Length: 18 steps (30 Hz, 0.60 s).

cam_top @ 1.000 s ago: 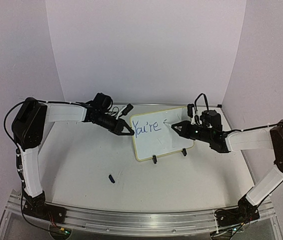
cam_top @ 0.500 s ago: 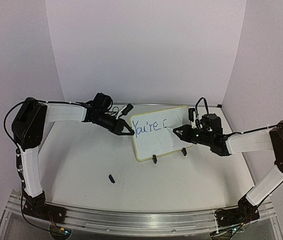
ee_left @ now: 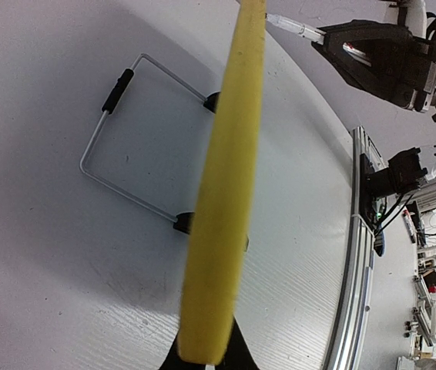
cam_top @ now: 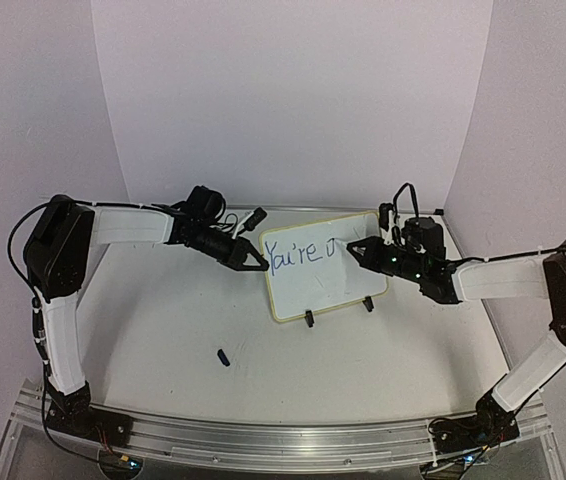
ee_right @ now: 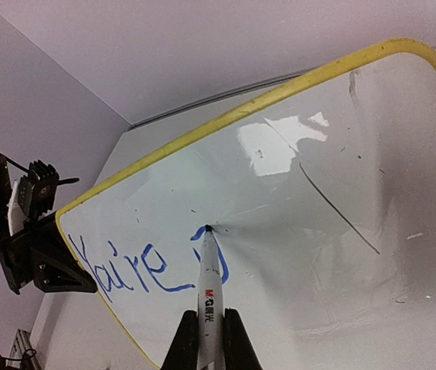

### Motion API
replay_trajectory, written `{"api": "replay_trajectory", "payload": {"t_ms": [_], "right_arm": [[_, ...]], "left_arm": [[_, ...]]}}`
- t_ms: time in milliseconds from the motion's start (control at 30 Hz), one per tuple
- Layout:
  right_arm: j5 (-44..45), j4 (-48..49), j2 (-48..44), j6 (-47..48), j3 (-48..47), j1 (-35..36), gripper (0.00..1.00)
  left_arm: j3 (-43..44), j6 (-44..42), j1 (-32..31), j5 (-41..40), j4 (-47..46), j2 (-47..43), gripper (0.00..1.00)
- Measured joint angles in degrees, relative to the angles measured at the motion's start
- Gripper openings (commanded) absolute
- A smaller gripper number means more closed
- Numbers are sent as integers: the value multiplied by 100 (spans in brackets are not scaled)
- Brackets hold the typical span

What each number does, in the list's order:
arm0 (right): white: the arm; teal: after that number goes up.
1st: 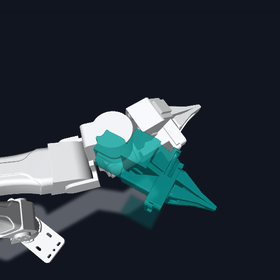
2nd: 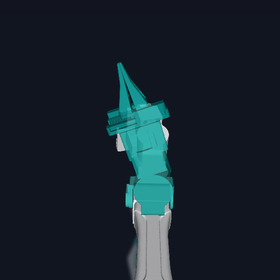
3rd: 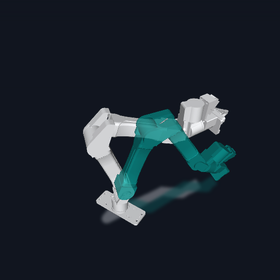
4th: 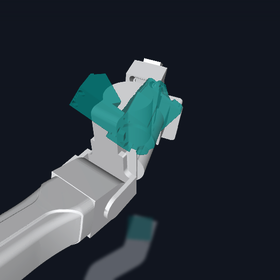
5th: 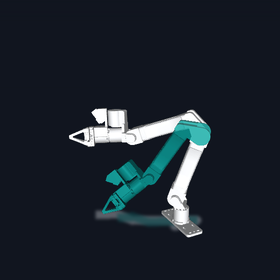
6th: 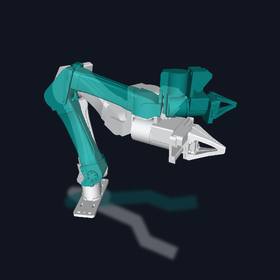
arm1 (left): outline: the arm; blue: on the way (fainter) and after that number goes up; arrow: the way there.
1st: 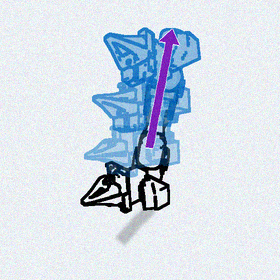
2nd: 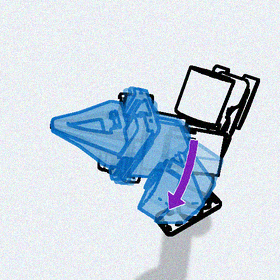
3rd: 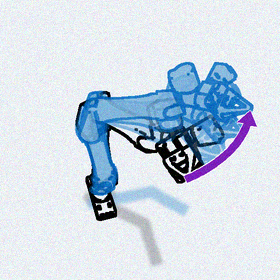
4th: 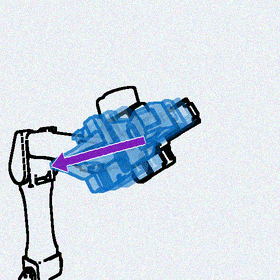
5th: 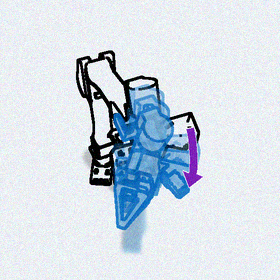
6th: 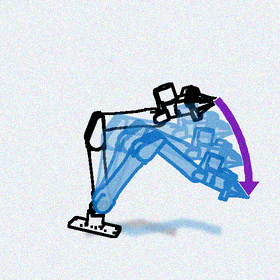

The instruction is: Write a sentence on the whiteboard

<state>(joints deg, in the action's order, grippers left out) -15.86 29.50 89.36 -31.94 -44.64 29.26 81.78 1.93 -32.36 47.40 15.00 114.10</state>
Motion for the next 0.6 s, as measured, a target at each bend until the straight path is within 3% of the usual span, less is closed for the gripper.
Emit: {"api": "replay_trajectory", "payload": {"t_ms": [600], "right_arm": [[0,42,0,-13,164,2,0]], "left_arm": [[0,2,-2,2,0,0,0]]}}
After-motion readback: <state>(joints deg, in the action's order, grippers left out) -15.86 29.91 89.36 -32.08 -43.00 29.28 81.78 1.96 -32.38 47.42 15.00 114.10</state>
